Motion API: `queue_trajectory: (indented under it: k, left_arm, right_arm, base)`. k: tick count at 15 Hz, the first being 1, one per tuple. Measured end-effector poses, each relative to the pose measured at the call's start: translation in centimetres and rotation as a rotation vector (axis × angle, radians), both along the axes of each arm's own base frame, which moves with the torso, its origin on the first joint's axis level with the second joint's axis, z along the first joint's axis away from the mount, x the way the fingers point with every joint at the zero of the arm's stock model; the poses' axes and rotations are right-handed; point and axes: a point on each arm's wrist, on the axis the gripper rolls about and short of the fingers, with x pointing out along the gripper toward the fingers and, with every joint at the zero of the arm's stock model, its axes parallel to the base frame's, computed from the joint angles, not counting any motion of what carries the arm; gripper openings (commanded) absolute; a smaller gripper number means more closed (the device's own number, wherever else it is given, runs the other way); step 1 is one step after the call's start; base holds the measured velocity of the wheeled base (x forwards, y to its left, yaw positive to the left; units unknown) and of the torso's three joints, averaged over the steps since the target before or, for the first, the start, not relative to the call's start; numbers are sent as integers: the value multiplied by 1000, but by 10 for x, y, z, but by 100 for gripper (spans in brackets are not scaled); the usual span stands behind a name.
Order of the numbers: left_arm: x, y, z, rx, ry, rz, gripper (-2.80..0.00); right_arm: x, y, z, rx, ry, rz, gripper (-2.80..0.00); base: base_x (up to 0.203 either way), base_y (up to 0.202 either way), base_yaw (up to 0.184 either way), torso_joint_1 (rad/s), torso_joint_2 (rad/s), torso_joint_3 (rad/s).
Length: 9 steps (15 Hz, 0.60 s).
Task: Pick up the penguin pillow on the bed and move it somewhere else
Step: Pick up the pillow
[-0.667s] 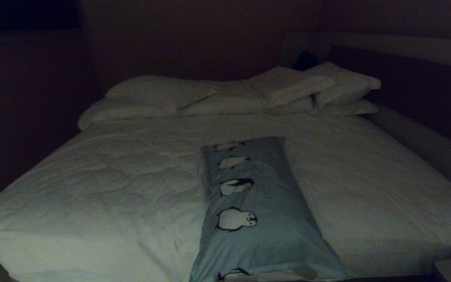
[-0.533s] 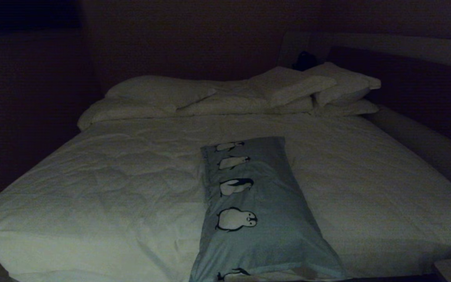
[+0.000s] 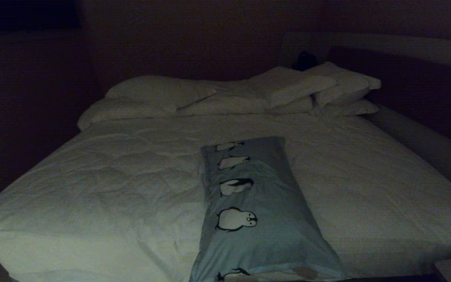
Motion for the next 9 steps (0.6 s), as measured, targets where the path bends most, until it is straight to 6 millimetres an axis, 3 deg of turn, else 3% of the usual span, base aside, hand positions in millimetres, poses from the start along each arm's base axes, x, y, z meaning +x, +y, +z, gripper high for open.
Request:
queue_trajectory:
  k: [9]
  left_arm:
    - [0, 0, 0, 0, 0, 0, -280]
  right_arm:
    - [-4, 0, 7, -10, 10, 3, -280]
  base:
    - [0, 0, 0, 0, 0, 0]
